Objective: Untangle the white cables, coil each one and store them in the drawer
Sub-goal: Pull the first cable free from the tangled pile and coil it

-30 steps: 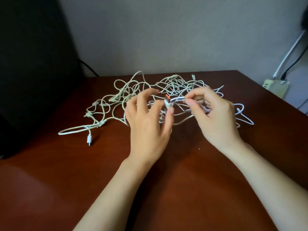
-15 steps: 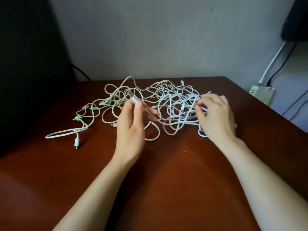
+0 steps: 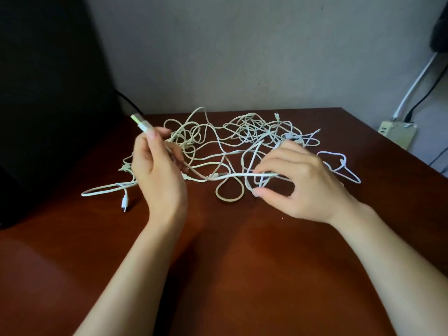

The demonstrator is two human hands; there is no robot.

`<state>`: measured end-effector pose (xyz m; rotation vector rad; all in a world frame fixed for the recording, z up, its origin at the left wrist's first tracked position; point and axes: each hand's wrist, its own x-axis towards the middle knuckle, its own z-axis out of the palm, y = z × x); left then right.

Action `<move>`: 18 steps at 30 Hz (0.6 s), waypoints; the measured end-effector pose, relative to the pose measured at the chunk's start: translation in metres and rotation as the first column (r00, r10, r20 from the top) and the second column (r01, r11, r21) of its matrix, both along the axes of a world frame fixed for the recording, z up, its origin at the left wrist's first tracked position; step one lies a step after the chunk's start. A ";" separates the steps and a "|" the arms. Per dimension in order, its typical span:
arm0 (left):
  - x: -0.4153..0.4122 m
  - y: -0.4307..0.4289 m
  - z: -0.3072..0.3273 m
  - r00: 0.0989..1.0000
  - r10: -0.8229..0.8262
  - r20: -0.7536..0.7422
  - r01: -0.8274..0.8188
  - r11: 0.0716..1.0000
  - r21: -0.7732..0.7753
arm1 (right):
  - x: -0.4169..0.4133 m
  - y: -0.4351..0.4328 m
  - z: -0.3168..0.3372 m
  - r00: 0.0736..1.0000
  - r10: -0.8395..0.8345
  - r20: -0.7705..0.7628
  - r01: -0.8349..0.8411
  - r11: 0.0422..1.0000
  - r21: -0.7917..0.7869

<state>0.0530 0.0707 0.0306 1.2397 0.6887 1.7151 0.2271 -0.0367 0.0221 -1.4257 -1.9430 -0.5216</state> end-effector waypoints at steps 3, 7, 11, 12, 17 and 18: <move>-0.004 0.001 0.002 0.991 0.133 0.025 -0.133 0.991 -0.007 | 0.004 0.004 -0.004 0.999 -0.037 0.022 0.037 0.999 -0.005; -0.007 0.006 -0.001 0.983 0.155 -0.097 -0.158 0.987 -0.026 | 0.006 0.006 -0.005 0.995 -0.077 -0.058 0.080 0.995 0.061; 0.001 -0.008 -0.009 0.875 0.047 -0.483 0.011 0.993 0.116 | 0.000 0.005 -0.005 0.992 -0.113 -0.063 0.122 0.980 0.157; 0.004 -0.015 -0.011 0.819 0.006 -0.574 0.101 0.983 0.155 | -0.002 0.005 -0.005 0.990 -0.123 -0.070 0.134 0.972 0.191; 0.013 -0.032 -0.019 0.497 -0.099 -0.862 0.556 0.799 0.229 | -0.014 0.003 -0.002 0.943 -0.089 -0.320 0.187 0.939 0.290; 0.015 -0.032 -0.022 0.482 -0.097 -0.871 0.569 0.790 0.227 | -0.016 0.002 -0.001 0.931 -0.074 -0.358 0.187 0.938 0.291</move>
